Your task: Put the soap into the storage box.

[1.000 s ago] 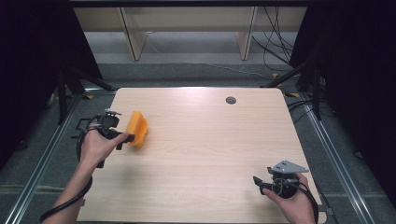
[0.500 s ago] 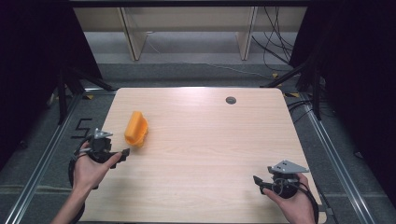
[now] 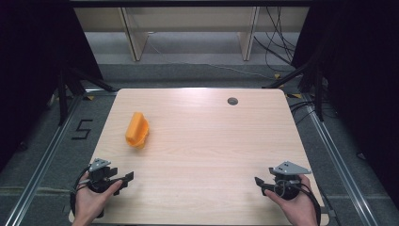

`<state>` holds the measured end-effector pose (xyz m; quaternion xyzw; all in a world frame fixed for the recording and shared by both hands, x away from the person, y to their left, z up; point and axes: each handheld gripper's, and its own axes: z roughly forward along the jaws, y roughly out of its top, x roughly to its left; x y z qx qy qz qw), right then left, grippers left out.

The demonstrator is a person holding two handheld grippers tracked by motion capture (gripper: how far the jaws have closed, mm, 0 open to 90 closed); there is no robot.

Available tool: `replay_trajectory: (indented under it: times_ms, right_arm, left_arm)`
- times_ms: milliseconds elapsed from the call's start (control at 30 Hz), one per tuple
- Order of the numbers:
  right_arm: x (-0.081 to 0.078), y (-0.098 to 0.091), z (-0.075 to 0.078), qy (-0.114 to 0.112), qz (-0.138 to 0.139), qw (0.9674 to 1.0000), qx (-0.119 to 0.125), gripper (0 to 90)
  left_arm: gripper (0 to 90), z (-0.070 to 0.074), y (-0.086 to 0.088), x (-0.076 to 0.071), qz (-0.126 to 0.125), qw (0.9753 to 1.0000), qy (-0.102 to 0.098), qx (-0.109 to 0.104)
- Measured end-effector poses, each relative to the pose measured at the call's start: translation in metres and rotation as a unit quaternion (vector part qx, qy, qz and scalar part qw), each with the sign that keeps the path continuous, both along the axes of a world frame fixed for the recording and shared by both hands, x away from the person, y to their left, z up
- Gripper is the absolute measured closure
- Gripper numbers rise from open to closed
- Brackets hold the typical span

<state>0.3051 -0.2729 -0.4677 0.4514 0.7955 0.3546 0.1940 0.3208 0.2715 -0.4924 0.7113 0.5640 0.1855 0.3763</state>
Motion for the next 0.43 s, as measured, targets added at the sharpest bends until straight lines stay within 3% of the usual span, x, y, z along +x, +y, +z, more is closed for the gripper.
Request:
replay_trajectory:
  times_ms: [200, 233, 300, 333, 367, 433]
  right_arm:
    - [0.0006, -0.0005, -0.0017, -0.003, -0.011, 0.9999, 0.002, 34.0]
    - [0.0023, -0.0028, -0.0021, -0.010, 0.002, 0.9999, -0.002, 34.0]
    - [-0.0003, -0.0014, 0.0003, 0.000, -0.021, 0.9998, 0.002, 33.8]
    - [0.0013, -0.0043, 0.0000, -0.016, -0.012, 0.9997, -0.014, 33.7]
    - [0.0016, -0.0040, -0.0001, -0.009, -0.011, 0.9999, -0.005, 33.7]
    - [0.0020, -0.0044, -0.0003, -0.025, -0.015, 0.9995, -0.007, 33.7]
  left_arm:
    - [27.5, -0.0030, -0.0028, 0.0009, -0.012, 0.9999, -0.009, 0.004]
    - [27.5, -0.0034, -0.0028, 0.0013, -0.017, 0.9998, -0.012, 0.004]
    - [27.7, -0.0033, -0.0020, 0.0014, -0.017, 0.9997, -0.016, 0.008]
    - [28.0, -0.0029, -0.0027, 0.0013, -0.011, 0.9997, -0.020, 0.006]
    - [28.3, -0.0024, -0.0019, 0.0014, -0.010, 0.9997, -0.019, 0.008]
    - [28.5, -0.0038, -0.0008, 0.0022, -0.009, 0.9998, -0.018, 0.002]
